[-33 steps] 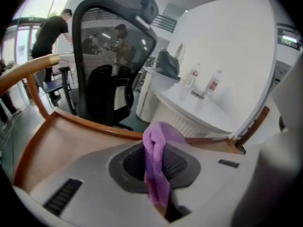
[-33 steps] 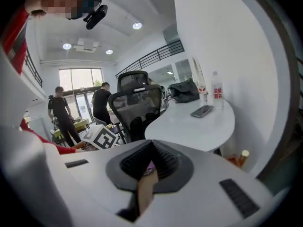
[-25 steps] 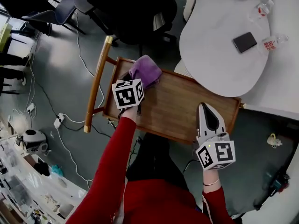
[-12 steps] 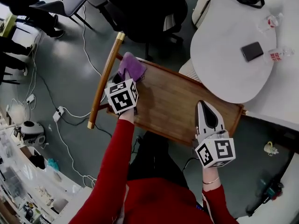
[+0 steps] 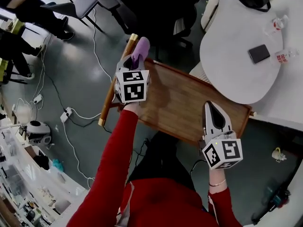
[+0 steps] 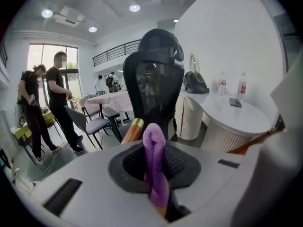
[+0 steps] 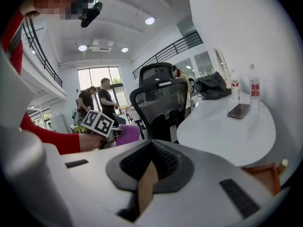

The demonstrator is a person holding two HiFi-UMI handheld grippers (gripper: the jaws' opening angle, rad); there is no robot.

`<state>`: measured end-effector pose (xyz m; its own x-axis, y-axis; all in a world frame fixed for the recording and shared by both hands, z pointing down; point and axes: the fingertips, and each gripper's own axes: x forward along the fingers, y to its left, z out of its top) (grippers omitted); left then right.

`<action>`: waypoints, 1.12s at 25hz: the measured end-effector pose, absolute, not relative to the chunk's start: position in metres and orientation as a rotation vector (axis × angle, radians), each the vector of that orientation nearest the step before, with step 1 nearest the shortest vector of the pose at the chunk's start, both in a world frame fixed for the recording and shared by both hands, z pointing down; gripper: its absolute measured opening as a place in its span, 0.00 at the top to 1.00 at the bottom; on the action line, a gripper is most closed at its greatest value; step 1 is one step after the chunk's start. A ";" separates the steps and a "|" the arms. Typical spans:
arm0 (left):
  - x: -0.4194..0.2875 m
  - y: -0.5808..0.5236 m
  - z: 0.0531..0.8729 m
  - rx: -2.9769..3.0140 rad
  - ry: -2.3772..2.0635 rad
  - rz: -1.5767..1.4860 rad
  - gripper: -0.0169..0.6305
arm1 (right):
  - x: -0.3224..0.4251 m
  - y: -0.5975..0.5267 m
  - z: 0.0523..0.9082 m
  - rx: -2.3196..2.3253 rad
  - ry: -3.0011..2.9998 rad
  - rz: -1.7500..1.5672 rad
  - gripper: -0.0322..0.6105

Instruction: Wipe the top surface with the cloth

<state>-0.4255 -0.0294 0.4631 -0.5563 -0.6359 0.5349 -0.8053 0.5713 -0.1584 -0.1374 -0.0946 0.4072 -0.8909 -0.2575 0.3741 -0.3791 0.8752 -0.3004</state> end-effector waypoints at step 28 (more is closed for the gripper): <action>-0.311 0.161 0.544 0.894 -2.143 0.505 0.89 | -0.212 -0.011 0.437 0.082 -2.647 0.492 0.93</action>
<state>-0.3110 0.1611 0.5444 -0.4776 -0.4370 0.7622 -0.7314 0.6785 -0.0694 -0.2116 -0.0111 0.4367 -0.8994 0.0222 0.4366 -0.1362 0.9348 -0.3279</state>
